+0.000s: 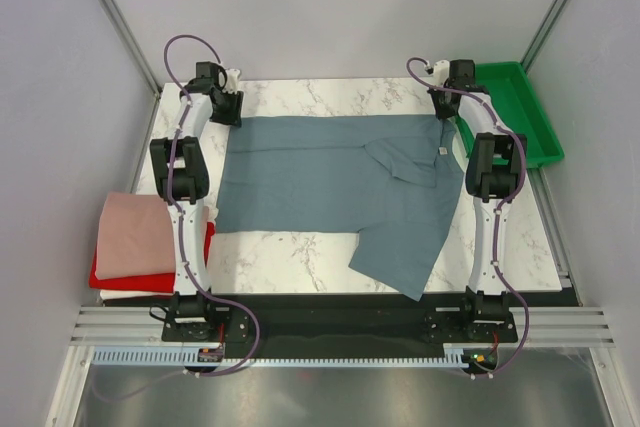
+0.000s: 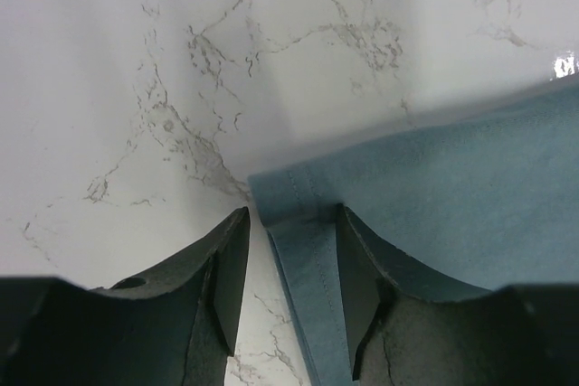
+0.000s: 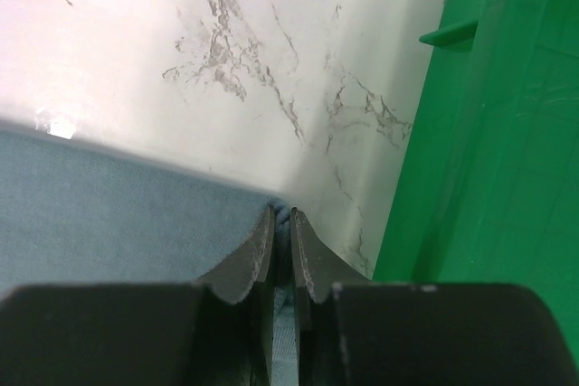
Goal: Fold and stack the t-shirts
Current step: Fold the tshirt
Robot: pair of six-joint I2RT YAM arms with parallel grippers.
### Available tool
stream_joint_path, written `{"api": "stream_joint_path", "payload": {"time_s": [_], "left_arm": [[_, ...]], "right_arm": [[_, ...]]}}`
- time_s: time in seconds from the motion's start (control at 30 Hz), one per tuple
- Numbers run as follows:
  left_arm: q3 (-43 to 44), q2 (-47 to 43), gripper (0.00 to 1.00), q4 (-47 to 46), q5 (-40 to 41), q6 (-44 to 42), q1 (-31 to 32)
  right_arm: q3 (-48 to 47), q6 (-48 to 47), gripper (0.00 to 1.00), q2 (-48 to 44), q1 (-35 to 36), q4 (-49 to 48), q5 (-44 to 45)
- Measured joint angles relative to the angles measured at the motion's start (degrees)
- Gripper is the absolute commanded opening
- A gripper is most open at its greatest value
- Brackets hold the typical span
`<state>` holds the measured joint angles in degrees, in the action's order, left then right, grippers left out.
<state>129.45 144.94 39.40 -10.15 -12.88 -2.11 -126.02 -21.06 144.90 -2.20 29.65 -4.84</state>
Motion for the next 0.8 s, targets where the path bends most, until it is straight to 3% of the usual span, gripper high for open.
{"api": "stream_joint_path", "payload": {"time_s": [0.23, 0.4, 0.5, 0.8], "left_arm": [[0.68, 0.33, 0.35, 1.31, 0.66, -0.07, 0.5], [12.44, 6.49, 0.24, 6.45, 0.81, -0.07, 0.74], [16.5, 8.72, 0.02, 8.31, 0.55, -0.04, 0.79], [16.74, 8.52, 0.02, 9.07, -0.24, -0.15, 0.68]], "right_arm": [[0.0, 0.15, 0.02, -0.09, -0.02, 0.59, -1.11], [0.0, 0.26, 0.0, -0.09, -0.04, 0.83, -1.4], [-0.11, 0.22, 0.0, -0.09, -0.07, 1.16, -1.9], [-0.63, 0.07, 0.0, -1.46, -0.04, 4.61, -3.28]]}}
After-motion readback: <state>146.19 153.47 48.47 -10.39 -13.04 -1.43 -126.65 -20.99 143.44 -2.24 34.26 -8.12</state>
